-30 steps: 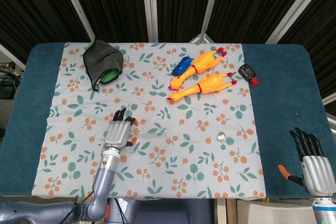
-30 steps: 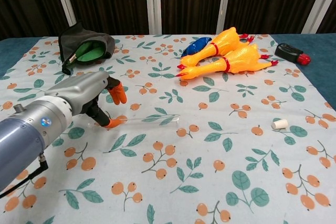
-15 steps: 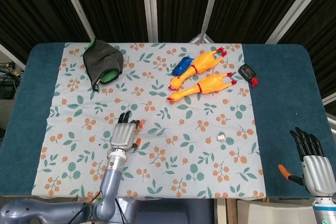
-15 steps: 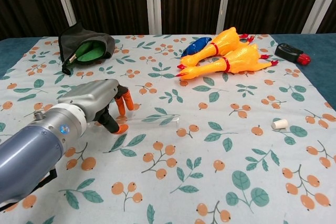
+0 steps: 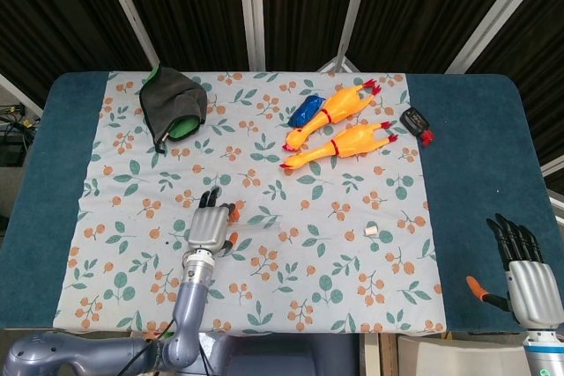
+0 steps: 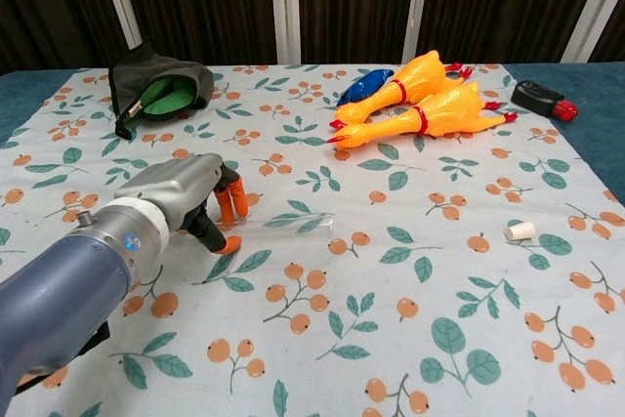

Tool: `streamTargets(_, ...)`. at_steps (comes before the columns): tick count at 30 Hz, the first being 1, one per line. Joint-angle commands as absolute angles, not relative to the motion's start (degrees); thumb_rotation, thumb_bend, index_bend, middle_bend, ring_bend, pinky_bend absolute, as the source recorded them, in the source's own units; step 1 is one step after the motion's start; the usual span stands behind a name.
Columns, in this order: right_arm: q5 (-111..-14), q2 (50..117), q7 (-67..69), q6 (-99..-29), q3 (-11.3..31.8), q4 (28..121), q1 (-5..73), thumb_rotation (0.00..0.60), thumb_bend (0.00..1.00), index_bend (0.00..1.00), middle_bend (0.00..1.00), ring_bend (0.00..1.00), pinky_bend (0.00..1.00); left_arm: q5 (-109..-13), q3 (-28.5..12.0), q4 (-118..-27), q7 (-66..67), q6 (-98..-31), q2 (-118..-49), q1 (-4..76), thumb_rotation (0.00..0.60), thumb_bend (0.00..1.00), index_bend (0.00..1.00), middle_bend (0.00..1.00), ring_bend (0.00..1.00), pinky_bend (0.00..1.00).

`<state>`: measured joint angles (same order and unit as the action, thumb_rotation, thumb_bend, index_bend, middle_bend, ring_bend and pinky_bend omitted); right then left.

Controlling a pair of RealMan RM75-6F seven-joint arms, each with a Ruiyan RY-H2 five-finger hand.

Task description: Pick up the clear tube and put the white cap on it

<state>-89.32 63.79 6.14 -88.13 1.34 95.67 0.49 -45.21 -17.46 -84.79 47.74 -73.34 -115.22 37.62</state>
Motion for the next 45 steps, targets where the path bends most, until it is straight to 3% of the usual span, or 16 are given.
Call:
streamTargets(1,-89.56,63.63,6.05,-87.98,1.15,96.02,0.49,0.600,0.27,0.00,0.00,0.00,0.00,-41.94,-19.22,-86.63,50.12,-73.79,-115.54,38.43,0.600,0.45,0.47,0.45,0.00,0.00)
streamTargets(6,-88.76,63.55,6.91,-87.74,1.51,95.63,0.53,0.600,0.27,0.00,0.00,0.00,0.00,-41.57,-18.63,-86.89,52.20,-74.97,-116.00,39.47,0.600,0.57,0.52,0.53,0.03,0.00)
streamTargets(12,-88.86,63.42,7.11,-88.07,1.64,95.54,0.44,0.600,0.27,0.00,0.00,0.00,0.00,-42.34,-17.14,-86.60,51.91,-76.37,-116.33,39.18,0.600,0.65,0.57,0.58,0.06,0.00)
streamTargets(30,-90.10,64.00,5.80,-89.33,1.81,94.90,0.30,0.600,0.27,0.00,0.00,0.00,0.00,-52.28,-18.63,-90.08,41.31,-76.63,-108.11,37.80,0.600,0.67,0.59,0.62,0.09,0.00)
streamTargets(45,-90.92,65.48,-0.39,-88.65,1.81,95.69,1.08,0.600,0.27,0.00,0.00,0.00,0.00,-68.28,-14.26,-89.63,22.44,-75.82,-95.96,33.58,0.600,0.66,0.59,0.63,0.10,0.00)
